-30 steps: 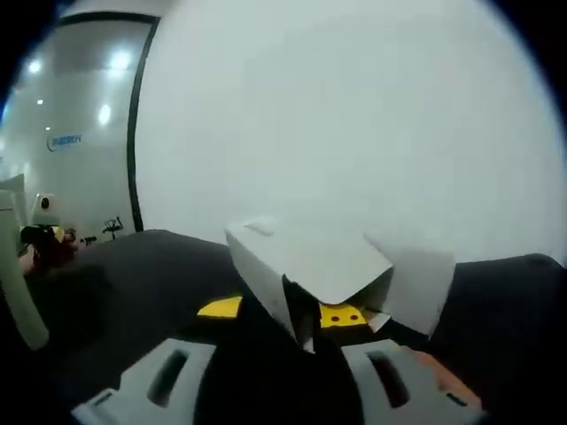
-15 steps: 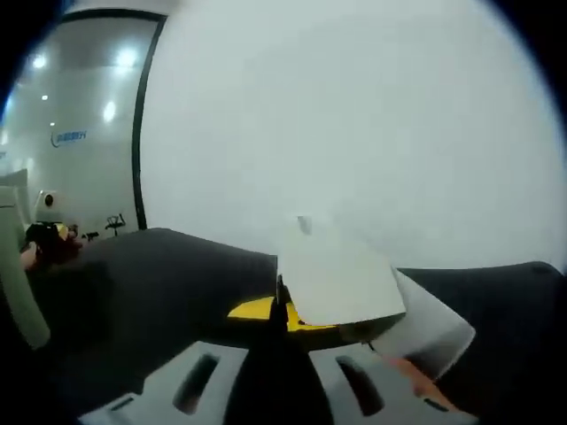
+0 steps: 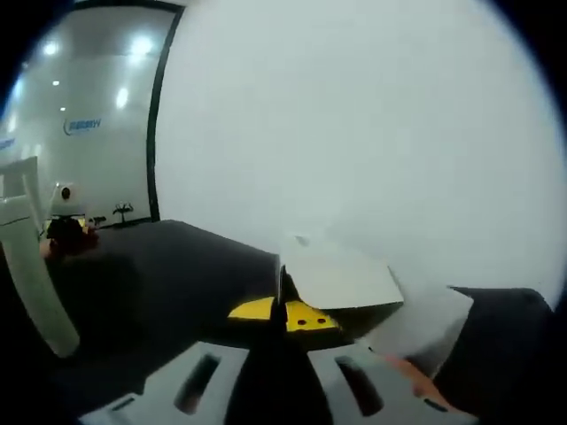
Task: Assemble the cup parts correctly, then place the assembled cup into the box.
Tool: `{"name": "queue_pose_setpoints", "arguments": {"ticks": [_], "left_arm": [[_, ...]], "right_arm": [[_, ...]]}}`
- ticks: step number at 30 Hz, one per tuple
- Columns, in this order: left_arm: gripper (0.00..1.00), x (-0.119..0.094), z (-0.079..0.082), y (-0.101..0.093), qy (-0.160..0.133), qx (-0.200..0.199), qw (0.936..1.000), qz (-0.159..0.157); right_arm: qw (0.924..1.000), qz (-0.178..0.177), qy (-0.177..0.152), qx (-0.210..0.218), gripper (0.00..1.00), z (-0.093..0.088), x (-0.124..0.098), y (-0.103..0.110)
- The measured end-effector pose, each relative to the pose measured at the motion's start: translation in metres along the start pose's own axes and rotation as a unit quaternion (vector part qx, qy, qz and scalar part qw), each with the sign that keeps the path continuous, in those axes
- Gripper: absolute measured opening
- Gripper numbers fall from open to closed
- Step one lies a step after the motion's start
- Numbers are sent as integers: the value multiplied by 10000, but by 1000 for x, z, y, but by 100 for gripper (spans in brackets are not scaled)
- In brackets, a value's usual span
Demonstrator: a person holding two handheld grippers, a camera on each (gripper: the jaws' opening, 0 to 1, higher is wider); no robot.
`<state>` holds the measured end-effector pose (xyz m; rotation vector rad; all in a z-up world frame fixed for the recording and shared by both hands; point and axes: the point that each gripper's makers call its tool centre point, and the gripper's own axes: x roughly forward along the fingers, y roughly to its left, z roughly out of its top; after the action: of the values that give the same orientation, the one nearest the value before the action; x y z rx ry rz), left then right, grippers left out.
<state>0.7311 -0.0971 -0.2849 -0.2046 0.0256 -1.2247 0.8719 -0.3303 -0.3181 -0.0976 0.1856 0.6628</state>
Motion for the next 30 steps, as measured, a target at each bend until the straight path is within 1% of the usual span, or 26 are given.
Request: {"name": "queue_pose_setpoints", "arguments": {"ticks": [2, 5, 7, 9, 12, 14, 16, 17, 18, 20, 21, 23, 24, 25, 26, 27, 28, 30], "left_arm": [[32, -2, 3, 0, -29, 43, 10000, 34], [32, -6, 8, 0, -43, 179, 9998, 124], [32, -9, 13, -1, -19, 346, 9992, 173], [33, -12, 18, -2, -16, 456, 9988, 192], [33, -15, 28, -5, -108, 528, 9984, 184], [34, -17, 33, -7, -170, 546, 9982, 171], [40, -18, 37, -14, -152, 565, 9982, 86], [45, -19, 39, -21, -134, 572, 9983, -37], [51, -19, 43, -26, -142, 573, 9982, -88], [58, -17, 52, -39, -166, 592, 9978, -241], [62, -16, 56, -45, -162, 614, 9977, -240], [65, -12, 61, -60, -85, 760, 9965, -330], [66, -8, 62, -69, 2, 799, 9962, -350], [67, -6, 61, -78, 72, 841, 9957, -394], [66, -5, 60, -91, 162, 911, 9944, -517], [67, -5, 59, -99, 205, 968, 9932, -616], [68, -3, 59, -110, 220, 987, 9925, -688], [70, 0, 58, -126, 290, 1002, 9915, -772]], "right_arm": [[9996, 79, 155, -200, 0, 5, -12, 9], [9967, 250, 563, -525, 0, 19, -31, 18], [9922, 415, 871, -787, 0, 29, -43, 25], [9855, 619, 1194, -1032, 0, 41, -57, 29], [9747, 719, 1557, -1433, 0, 63, -75, 49], [9693, 755, 1740, -1567, 0, 74, -84, 59], [9640, 768, 1910, -1682, 0, 86, -94, 66], [9610, 793, 2000, -1738, 0, 89, -98, 69], [9577, 789, 2089, -1813, 0, 94, -103, 72], [9494, 792, 2303, -1982, 0, 102, -116, 80], [9447, 751, 2403, -2100, 0, 107, -122, 83], [9331, 761, 2661, -2296, 0, 114, -137, 94], [9263, 787, 2812, -2381, 0, 117, -147, 103], [9211, 868, 2944, -2395, 0, 119, -155, 111], [9154, 929, 3059, -2448, 0, 121, -163, 119], [9087, 1043, 3215, -2449, 0, 121, -171, 128], [9043, 1068, 3297, -2492, 0, 122, -176, 133], [8901, 1210, 3547, -2594, 0, 123, -191, 150]]}}
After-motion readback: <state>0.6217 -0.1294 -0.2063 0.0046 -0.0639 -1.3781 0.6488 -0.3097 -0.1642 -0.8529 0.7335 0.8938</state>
